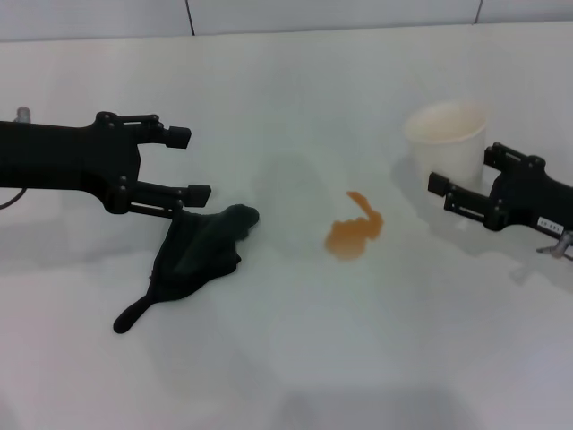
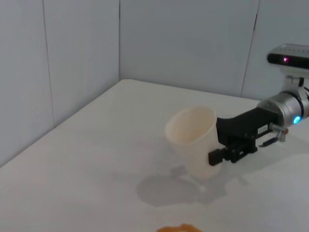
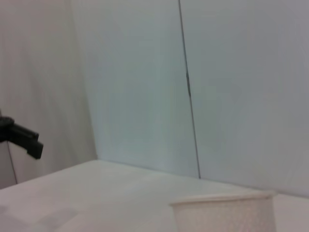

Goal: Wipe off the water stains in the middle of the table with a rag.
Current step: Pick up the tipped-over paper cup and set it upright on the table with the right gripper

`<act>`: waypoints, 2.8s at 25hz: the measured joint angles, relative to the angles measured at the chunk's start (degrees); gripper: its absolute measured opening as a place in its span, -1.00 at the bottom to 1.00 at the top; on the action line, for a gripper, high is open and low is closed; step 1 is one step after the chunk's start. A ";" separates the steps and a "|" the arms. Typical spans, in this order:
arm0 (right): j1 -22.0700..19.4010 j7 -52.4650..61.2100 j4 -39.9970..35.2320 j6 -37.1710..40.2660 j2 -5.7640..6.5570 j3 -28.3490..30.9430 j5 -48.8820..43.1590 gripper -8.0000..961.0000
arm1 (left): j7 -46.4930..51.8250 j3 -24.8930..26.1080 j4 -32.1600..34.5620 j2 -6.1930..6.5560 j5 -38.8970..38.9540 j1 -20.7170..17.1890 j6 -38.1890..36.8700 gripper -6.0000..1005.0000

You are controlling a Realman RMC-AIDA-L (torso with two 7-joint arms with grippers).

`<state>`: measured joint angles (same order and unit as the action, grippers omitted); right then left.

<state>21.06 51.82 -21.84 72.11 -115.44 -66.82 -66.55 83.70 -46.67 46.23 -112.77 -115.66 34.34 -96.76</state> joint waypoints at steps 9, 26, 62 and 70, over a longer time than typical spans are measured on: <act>0.78 -0.13 1.03 -0.31 -0.07 -4.91 0.12 0.54 | -0.03 0.00 0.00 -0.19 0.00 0.11 -0.01 0.66; 1.22 0.33 1.58 -6.64 -0.31 -8.74 2.28 0.54 | -0.28 -0.09 0.00 -0.34 -0.01 0.11 -0.01 0.65; -1.27 0.31 1.56 -9.72 0.13 -6.00 5.50 0.59 | -0.07 0.00 0.18 -0.09 -0.07 1.27 0.16 0.63; -1.66 0.59 1.59 -9.56 0.21 -6.12 5.18 0.62 | 0.10 -0.26 0.18 -0.15 -0.20 1.71 0.17 0.62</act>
<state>19.40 52.41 -20.25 62.55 -115.23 -72.94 -61.38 83.79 -46.93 46.41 -112.92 -115.85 36.05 -96.58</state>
